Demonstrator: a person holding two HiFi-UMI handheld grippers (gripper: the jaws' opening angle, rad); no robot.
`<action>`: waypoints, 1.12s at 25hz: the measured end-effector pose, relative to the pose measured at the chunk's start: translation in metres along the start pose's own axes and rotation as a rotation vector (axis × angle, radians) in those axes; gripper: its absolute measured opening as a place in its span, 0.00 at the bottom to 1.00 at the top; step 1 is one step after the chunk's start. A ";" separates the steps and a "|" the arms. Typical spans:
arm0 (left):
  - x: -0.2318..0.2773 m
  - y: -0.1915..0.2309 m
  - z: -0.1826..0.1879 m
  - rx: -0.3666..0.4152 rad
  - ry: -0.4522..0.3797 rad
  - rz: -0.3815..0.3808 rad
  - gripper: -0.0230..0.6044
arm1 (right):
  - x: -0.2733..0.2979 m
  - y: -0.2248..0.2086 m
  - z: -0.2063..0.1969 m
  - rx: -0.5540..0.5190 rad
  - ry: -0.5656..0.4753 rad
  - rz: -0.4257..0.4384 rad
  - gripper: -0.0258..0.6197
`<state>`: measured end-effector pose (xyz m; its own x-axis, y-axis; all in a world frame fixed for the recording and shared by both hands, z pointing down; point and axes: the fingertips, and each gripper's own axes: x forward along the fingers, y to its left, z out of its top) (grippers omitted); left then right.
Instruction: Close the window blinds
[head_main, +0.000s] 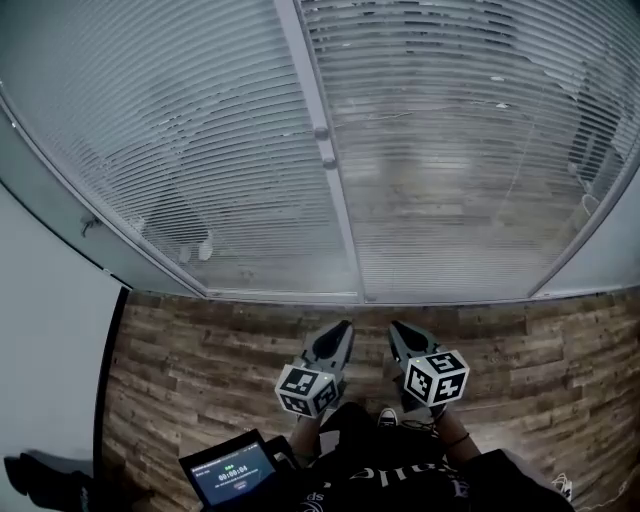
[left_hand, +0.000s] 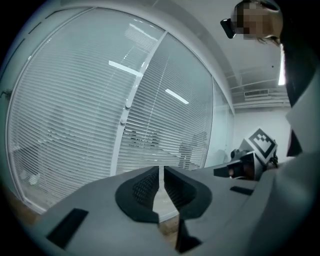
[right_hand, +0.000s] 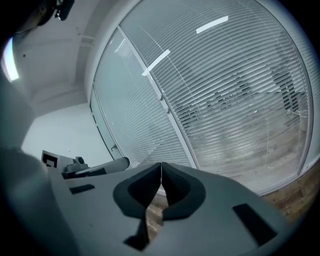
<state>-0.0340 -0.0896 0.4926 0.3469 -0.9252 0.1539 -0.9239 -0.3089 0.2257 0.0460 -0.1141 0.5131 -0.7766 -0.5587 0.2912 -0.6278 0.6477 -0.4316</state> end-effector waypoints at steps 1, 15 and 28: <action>0.005 0.007 0.001 0.009 0.011 0.002 0.08 | 0.006 -0.005 0.002 0.007 0.002 -0.005 0.07; 0.143 0.138 0.093 0.024 -0.079 -0.003 0.08 | 0.126 -0.057 0.086 0.007 -0.047 -0.093 0.07; 0.275 0.225 0.173 -0.328 -0.194 0.064 0.31 | 0.193 -0.101 0.123 0.050 -0.073 -0.242 0.07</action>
<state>-0.1743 -0.4514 0.4194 0.2242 -0.9745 -0.0005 -0.8312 -0.1915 0.5220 -0.0337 -0.3510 0.5077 -0.5968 -0.7317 0.3293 -0.7902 0.4648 -0.3993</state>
